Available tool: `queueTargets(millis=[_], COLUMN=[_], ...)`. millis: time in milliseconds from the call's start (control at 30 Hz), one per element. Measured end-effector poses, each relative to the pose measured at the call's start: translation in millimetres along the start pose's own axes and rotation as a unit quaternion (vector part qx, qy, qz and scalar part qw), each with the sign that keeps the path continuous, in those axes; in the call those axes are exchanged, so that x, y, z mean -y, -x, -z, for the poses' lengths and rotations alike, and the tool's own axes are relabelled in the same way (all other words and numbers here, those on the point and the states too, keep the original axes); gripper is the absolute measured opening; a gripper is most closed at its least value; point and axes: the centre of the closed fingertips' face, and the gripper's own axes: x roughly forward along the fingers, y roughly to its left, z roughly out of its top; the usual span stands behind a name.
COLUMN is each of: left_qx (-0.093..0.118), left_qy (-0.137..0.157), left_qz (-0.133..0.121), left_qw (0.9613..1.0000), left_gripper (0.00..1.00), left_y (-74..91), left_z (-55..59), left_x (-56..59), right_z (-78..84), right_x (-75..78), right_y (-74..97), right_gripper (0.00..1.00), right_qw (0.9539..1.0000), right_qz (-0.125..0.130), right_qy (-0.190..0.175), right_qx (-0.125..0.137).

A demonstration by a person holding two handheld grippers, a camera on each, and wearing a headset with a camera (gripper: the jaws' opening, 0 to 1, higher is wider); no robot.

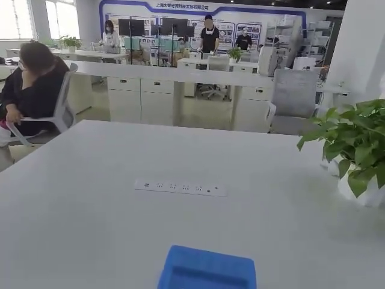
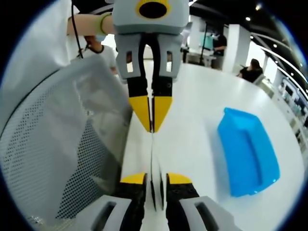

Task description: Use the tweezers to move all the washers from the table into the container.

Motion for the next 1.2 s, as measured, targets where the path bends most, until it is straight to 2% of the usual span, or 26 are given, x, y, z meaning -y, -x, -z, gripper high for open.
queueTargets(millis=[267,467,600,667,800,900,967,1200], left_qx=[-0.019,-0.049,-0.072,-0.081,-0.100,-0.116,-0.121,-0.132], left_qy=[0.002,-0.008,-0.019,-0.020,-0.029,-0.042,-0.043,-0.038], left_qz=[-0.001,-0.001,0.001,0.002,0.000,0.002,0.004,0.011], left_qw=[0.9998,0.9988,0.9973,0.9965,0.9945,0.9924,0.9917,0.9905], left_gripper=[0.00,0.00,0.00,0.00,0.00,0.00,0.00,0.00], left_y=[-8.3,-15.8,-19.7,-21.3,-23.4,-26.3,-27.9,-27.9], left_z=[11.6,22.4,28.5,30.1,34.0,38.0,39.5,41.0], left_x=[0.6,-0.1,-2.1,-3.4,-5.3,-5.8,-5.9,-5.7], right_z=[5.4,8.4,7.2,8.0,17.7,25.1,27.0,39.7], right_x=[-1.8,-1.6,-3.3,-5.7,-10.4,-9.0,-7.8,-8.3], right_y=[-0.6,-1.5,6.7,13.1,36.2,60.7,72.7,109.8], right_gripper=[0.11,0.12,0.12,0.14,0.18,0.20,0.21,0.25], right_qw=[1.0000,0.9999,0.9997,0.9994,0.9965,0.9906,0.9872,0.9778], right_qz=[0.002,0.005,0.017,0.023,0.054,0.093,0.111,0.147], right_qy=[-0.007,-0.007,-0.015,-0.024,-0.063,-0.097,-0.110,-0.145], right_qx=[-0.004,-0.009,-0.003,0.001,0.010,0.022,0.030,0.039])
